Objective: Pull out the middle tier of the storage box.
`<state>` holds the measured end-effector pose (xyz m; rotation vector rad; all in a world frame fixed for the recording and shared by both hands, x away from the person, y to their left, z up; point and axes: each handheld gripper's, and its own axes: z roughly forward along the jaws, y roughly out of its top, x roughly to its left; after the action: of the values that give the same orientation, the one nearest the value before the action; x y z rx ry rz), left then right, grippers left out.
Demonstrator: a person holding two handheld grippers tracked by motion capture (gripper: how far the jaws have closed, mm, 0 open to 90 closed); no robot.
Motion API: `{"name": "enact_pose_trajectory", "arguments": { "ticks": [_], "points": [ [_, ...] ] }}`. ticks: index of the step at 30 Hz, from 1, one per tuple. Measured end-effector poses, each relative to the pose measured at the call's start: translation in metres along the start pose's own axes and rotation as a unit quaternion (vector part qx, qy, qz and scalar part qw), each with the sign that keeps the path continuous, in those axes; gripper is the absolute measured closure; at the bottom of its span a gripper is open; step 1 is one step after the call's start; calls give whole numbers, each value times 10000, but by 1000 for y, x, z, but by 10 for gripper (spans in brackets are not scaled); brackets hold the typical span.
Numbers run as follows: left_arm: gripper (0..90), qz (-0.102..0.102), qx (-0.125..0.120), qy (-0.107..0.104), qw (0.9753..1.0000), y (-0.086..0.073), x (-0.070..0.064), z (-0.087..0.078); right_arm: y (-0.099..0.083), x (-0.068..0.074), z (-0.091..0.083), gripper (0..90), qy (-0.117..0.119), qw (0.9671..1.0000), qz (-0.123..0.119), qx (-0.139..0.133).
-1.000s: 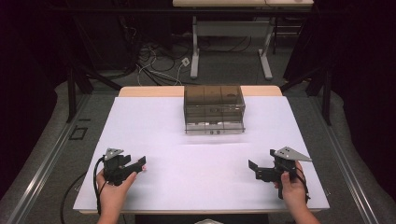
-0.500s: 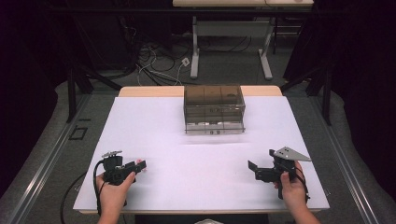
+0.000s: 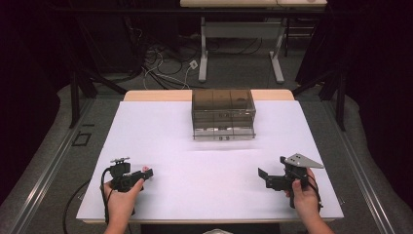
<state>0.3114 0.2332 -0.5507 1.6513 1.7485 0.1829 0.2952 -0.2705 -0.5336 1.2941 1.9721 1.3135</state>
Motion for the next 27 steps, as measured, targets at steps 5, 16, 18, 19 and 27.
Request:
{"name": "enact_pose_trajectory", "arguments": {
  "ticks": [5, 16, 18, 19, 27],
  "points": [
    [515, 44, 48, 42, 10000, 0, -1, 0, 0, 0, 0, 8, 17, 10000, -8, 12],
    [575, 83, 84, 134, 9998, 0, -4, 1, 0, 0, 1, 9, 15, 10000, -1, 10],
    [589, 58, 85, 151, 9998, 0, -5, 2, 0, 0, 1, 9, 20, 10000, 1, 12],
    [595, 54, 89, 157, 9998, 0, -5, 2, 0, 0, 1, 9, 23, 10000, 3, 13],
    [631, 93, 101, 173, 9998, 0, -6, 3, -1, 0, 1, 9, 15, 10000, 6, 5]
  ]
}}
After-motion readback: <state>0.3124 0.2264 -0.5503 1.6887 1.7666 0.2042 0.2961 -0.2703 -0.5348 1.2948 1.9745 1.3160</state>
